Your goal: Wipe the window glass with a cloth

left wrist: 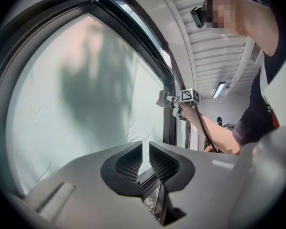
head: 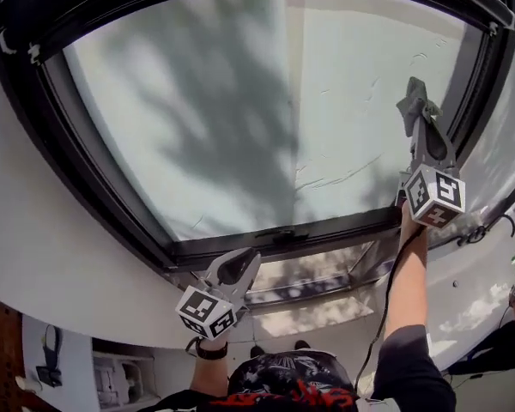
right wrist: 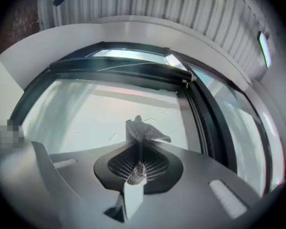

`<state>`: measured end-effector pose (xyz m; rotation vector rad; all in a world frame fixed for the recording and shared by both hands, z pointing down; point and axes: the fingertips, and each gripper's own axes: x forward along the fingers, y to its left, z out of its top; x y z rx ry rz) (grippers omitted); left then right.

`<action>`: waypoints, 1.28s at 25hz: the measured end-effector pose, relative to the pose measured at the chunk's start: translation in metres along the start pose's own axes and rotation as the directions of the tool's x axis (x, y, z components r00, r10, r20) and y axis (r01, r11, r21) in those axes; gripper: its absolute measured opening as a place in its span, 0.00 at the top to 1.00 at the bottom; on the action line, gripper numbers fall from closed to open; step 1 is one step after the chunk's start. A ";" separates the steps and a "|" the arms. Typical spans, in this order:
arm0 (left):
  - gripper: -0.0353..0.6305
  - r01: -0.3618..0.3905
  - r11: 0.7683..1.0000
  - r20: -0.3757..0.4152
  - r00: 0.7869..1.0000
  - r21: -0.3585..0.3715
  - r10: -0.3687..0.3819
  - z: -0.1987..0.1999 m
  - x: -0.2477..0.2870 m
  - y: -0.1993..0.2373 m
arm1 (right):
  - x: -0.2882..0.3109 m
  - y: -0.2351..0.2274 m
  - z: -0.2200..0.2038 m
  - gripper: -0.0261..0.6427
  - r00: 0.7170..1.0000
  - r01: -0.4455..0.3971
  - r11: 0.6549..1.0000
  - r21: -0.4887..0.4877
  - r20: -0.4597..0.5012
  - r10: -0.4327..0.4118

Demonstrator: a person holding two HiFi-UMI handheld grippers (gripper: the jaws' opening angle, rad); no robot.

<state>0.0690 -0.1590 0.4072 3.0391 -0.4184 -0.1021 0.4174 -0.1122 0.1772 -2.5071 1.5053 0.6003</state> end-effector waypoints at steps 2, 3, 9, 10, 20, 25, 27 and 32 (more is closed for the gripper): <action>0.90 0.000 1.000 0.002 1.000 0.006 0.000 0.003 0.009 -0.004 | -0.018 0.014 0.006 0.92 0.999 -0.030 0.997 -0.067 0.035 0.033; 0.90 0.007 1.000 0.003 1.000 0.017 -0.007 0.007 0.015 -0.007 | -0.030 0.024 0.010 0.92 0.997 -0.051 0.995 -0.089 0.051 0.056; 0.90 0.002 0.995 0.052 0.999 0.104 -0.007 0.046 0.028 -0.015 | -0.085 0.103 -0.020 0.93 0.978 -0.209 0.977 0.054 0.016 0.208; 0.90 -0.004 0.994 0.059 0.998 0.113 -0.003 0.049 0.027 -0.016 | -0.091 0.115 -0.031 0.93 0.975 -0.222 0.972 0.076 -0.001 0.223; 0.91 -0.006 0.974 0.027 1.000 0.226 -0.001 0.055 0.020 0.002 | -0.120 0.217 -0.109 0.93 0.921 -0.372 0.906 0.202 -0.036 0.387; 0.91 0.003 0.969 0.018 1.000 0.247 -0.008 0.068 0.003 0.013 | -0.126 0.240 -0.121 0.93 0.915 -0.378 0.907 0.187 -0.072 0.397; 0.91 0.001 0.968 0.037 0.999 0.249 -0.011 0.075 0.003 0.016 | -0.127 0.247 -0.122 0.93 0.911 -0.385 0.904 0.187 -0.076 0.404; 0.91 0.004 0.971 0.121 0.992 0.239 -0.034 0.096 0.004 0.011 | -0.139 0.262 -0.128 0.93 0.908 -0.388 0.902 0.192 -0.087 0.409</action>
